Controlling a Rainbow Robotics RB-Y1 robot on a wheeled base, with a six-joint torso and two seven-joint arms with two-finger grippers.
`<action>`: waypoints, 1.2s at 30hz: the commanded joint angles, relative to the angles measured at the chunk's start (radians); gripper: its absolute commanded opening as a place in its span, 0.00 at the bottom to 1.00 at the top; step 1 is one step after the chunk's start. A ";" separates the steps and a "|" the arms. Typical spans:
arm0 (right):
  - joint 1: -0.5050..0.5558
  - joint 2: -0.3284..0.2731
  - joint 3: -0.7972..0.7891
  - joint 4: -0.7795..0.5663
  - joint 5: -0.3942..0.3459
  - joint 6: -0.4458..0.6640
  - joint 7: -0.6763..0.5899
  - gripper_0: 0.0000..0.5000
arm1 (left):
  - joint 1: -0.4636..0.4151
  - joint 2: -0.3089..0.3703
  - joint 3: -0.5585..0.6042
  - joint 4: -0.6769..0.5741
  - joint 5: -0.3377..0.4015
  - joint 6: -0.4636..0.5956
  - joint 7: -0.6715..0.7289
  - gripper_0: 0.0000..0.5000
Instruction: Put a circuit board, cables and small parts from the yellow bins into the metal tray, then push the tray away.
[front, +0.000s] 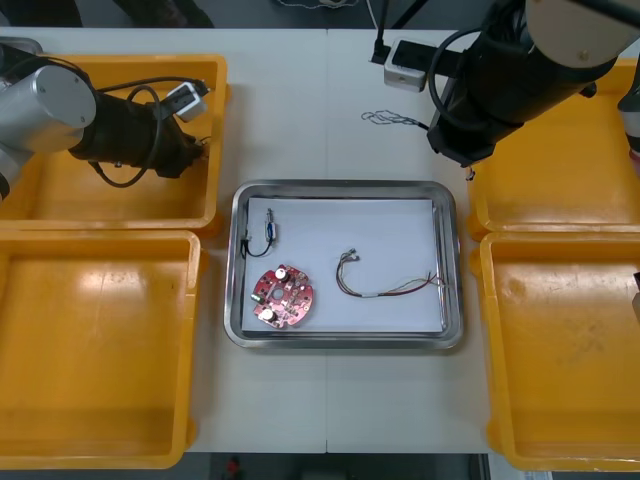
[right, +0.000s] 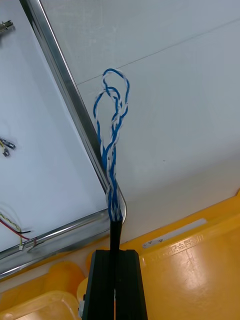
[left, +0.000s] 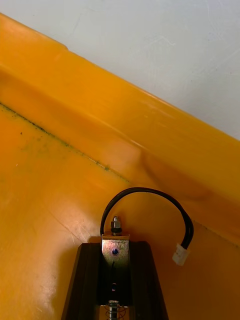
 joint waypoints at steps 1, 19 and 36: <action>0.053 0.017 0.065 -0.071 0.050 -0.068 0.098 0.00 | -0.042 0.005 -0.004 0.009 0.022 -0.007 -0.023 0.00; 0.197 0.067 0.291 -0.071 0.272 -0.280 0.265 0.00 | -0.043 0.103 0.050 0.014 0.048 0.093 -0.023 0.00; 0.219 0.067 0.406 0.107 0.301 -0.421 0.268 0.00 | -0.077 0.106 0.242 -0.066 -0.223 0.366 0.291 0.00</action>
